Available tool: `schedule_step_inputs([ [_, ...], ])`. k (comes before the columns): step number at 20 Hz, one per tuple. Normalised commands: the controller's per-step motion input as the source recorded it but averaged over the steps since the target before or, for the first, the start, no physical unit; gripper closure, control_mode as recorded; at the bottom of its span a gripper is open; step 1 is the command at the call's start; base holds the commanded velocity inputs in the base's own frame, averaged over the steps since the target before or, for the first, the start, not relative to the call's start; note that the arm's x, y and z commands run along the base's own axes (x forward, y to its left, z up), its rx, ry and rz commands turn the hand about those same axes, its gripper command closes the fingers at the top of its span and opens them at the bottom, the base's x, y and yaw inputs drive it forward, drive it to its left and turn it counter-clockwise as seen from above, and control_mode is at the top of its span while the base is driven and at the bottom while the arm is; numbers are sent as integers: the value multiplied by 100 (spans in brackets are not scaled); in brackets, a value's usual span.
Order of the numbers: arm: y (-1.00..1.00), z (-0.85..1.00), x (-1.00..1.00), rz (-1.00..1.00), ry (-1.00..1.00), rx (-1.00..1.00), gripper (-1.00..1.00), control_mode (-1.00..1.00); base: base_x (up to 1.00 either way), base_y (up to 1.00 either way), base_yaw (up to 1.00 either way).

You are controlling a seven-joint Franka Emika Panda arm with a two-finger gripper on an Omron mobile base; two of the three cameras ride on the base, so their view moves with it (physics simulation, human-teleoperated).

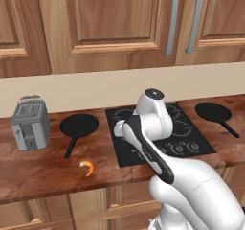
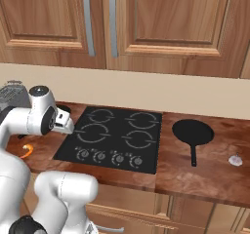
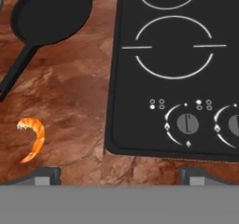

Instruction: Place both pans onto different burners. Then place the garlic and the shrimp on different pans.

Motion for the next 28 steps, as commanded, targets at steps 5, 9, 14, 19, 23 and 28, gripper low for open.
schedule_step_inputs([
  [5,30,-13,21,0,0,0,-100,-100,0,0,0],
  [9,29,-13,18,0,0,0,-100,-100,0,0,0],
  [14,28,-11,14,0,0,0,-100,-100,0,0,0],
  [19,30,-12,13,0,0,0,-100,-100,0,0,0],
  [23,28,-8,13,0,0,2,-100,-100,0,0,0],
  [28,21,-2,20,0,0,5,-100,-100,0,0,0],
])
